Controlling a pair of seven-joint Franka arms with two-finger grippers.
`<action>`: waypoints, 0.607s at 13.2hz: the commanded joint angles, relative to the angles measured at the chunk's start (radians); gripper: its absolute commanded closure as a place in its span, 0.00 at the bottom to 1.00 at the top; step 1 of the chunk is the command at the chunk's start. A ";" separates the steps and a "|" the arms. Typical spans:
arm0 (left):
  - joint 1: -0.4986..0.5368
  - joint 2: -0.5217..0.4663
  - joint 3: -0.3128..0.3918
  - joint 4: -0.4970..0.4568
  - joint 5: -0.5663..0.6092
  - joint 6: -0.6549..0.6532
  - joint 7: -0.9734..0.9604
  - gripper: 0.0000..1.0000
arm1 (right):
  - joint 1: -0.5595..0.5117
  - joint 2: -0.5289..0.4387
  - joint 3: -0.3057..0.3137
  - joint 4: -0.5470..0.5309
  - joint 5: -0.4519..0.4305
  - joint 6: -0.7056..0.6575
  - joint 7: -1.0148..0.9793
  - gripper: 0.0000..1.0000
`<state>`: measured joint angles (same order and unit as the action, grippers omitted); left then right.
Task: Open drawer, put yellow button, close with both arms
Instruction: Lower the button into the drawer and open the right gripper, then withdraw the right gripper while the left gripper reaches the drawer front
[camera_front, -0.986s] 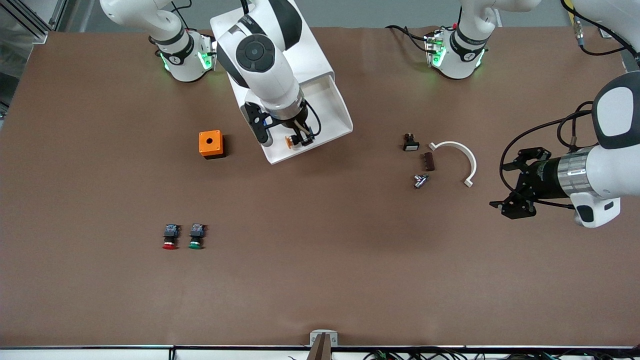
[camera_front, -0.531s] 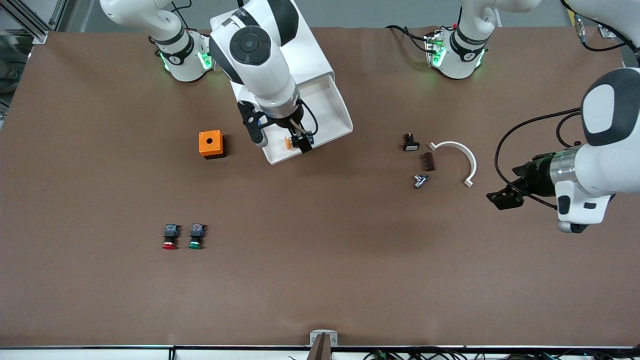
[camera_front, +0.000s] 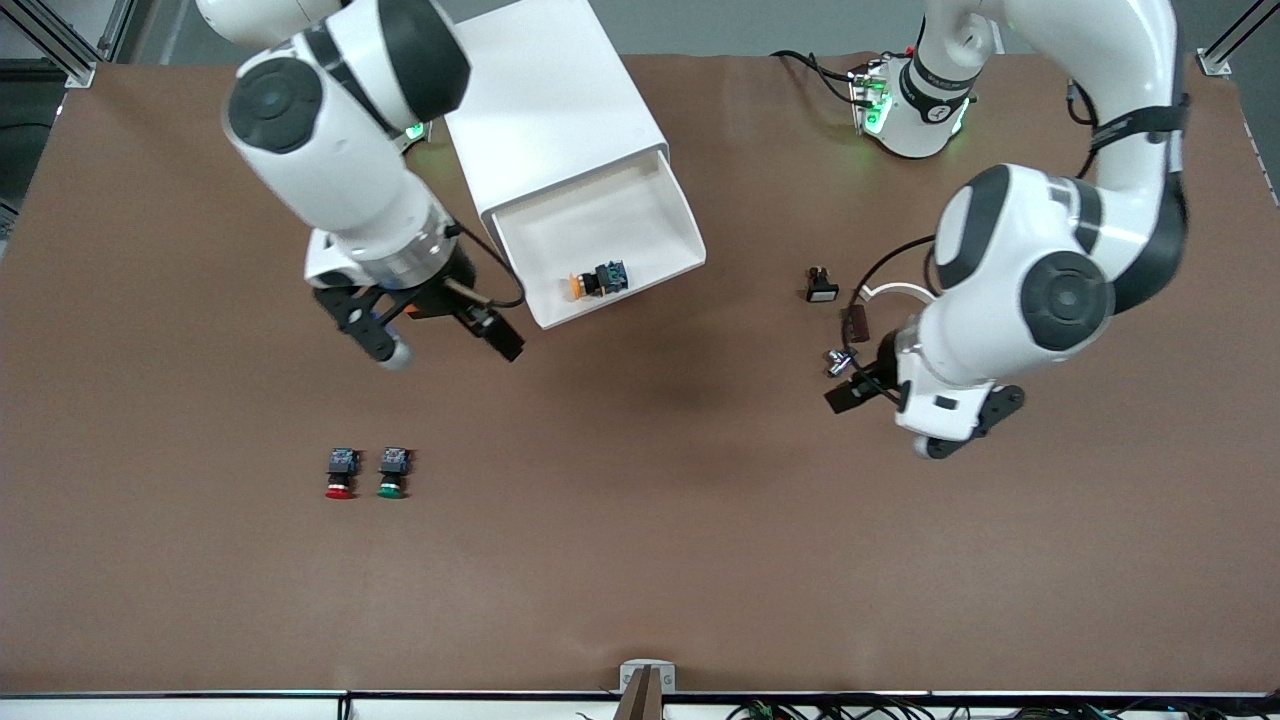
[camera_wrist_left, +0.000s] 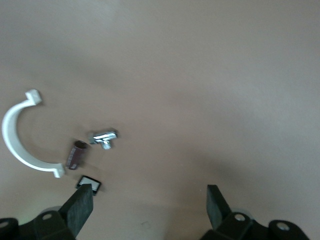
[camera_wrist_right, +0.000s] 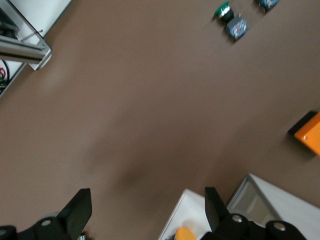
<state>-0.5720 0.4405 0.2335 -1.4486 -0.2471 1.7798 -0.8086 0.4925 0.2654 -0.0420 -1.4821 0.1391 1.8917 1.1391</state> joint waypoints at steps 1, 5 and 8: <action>-0.038 -0.029 -0.035 -0.105 0.014 0.128 -0.046 0.00 | -0.060 0.000 0.017 0.017 -0.003 -0.022 -0.166 0.00; -0.067 0.016 -0.160 -0.133 0.017 0.245 -0.225 0.00 | -0.149 0.000 0.014 0.011 -0.007 -0.048 -0.362 0.00; -0.146 0.072 -0.174 -0.098 0.014 0.247 -0.253 0.00 | -0.256 0.000 0.014 0.014 -0.009 -0.078 -0.565 0.00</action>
<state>-0.6741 0.4816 0.0571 -1.5732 -0.2471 2.0160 -1.0278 0.3081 0.2662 -0.0442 -1.4789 0.1357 1.8401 0.6839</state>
